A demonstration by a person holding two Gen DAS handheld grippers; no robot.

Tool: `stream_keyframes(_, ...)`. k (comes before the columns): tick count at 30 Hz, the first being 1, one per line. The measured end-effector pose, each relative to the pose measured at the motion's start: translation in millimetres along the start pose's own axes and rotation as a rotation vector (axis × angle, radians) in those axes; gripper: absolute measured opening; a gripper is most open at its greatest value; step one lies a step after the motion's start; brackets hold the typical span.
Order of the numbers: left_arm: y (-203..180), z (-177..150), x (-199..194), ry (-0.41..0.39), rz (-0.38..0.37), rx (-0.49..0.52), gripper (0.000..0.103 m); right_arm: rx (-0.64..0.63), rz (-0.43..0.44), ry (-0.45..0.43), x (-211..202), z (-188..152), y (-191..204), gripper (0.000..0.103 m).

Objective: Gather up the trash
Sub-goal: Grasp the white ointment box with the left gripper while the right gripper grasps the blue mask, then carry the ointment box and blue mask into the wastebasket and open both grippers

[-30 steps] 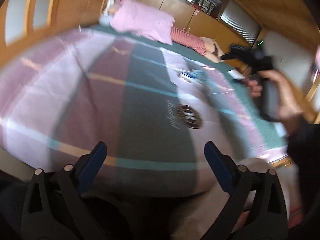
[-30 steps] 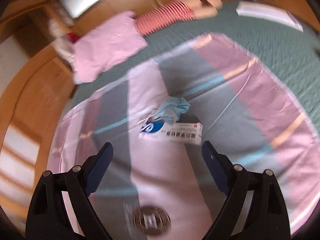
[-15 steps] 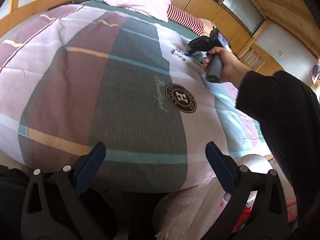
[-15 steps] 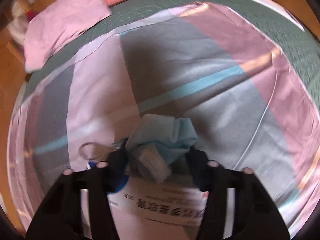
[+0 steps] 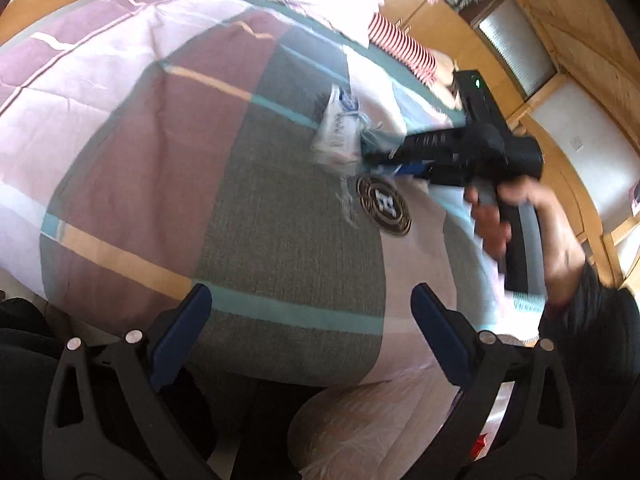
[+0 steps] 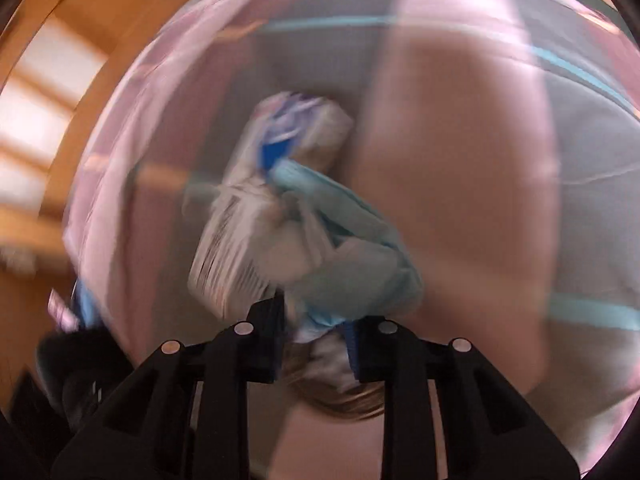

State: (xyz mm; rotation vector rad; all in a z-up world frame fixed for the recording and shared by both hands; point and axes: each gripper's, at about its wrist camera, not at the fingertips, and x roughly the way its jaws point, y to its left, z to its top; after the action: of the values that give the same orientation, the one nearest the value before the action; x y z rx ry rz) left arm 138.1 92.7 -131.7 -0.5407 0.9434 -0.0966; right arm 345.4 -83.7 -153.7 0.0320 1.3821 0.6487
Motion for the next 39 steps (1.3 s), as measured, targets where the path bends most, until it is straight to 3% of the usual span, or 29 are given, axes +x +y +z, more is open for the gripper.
stream_keyframes(2,6,6,-7,-0.04,0.003,-0.025,0.099,-0.014,0.01,-0.003,-5,-7,11,0.025)
stream_keyframes(7,12,51,3,-0.085,0.157,-0.066,0.099,-0.039,-0.097,-0.055,-34,-28,10,0.025)
stream_keyframes(9,3,83,21,-0.061,0.127,-0.062,0.099,-0.022,-0.13,-0.039,-36,-38,3,0.025)
stream_keyframes(12,-15,119,57,-0.059,0.116,0.043,0.099,-0.017,-0.199,-0.029,-36,-53,-2,0.025)
stream_keyframes(14,-21,130,82,-0.05,0.158,0.096,0.099,-0.002,-0.247,-0.03,-40,-61,-10,0.036)
stream_keyframes(16,-26,136,110,-0.002,0.204,0.158,0.099,0.054,-0.27,-0.028,-41,-61,-20,0.064)
stream_keyframes(17,-27,138,118,0.019,0.203,0.181,0.099,0.076,-0.266,-0.032,-45,-62,-26,0.066)
stream_keyframes(19,-29,138,141,0.073,0.209,0.248,0.092,0.1,-0.252,-0.036,-46,-63,-27,0.068)
stream_keyframes(21,-33,134,148,0.071,0.226,0.329,0.08,0.109,-0.257,-0.044,-47,-63,-26,0.07)
stream_keyframes(22,-36,131,148,0.053,0.234,0.378,0.07,0.113,-0.263,-0.047,-46,-62,-24,0.07)
stream_keyframes(23,-36,131,152,0.055,0.239,0.401,0.053,0.116,-0.265,-0.051,-46,-62,-22,0.07)
stream_keyframes(26,-25,140,137,0.028,0.245,0.322,0.045,0.122,-0.226,-0.099,-48,-58,-12,0.07)
stream_keyframes(31,-5,147,90,-0.115,0.328,0.214,0.041,0.124,-0.153,-0.188,-43,-42,13,0.086)
stream_keyframes(36,1,137,60,-0.143,0.299,0.189,0.041,0.1,-0.174,-0.118,4,-22,32,0.086)
stream_keyframes(39,1,126,45,-0.173,0.295,0.199,0.041,0.105,-0.219,-0.107,23,-14,38,0.044)
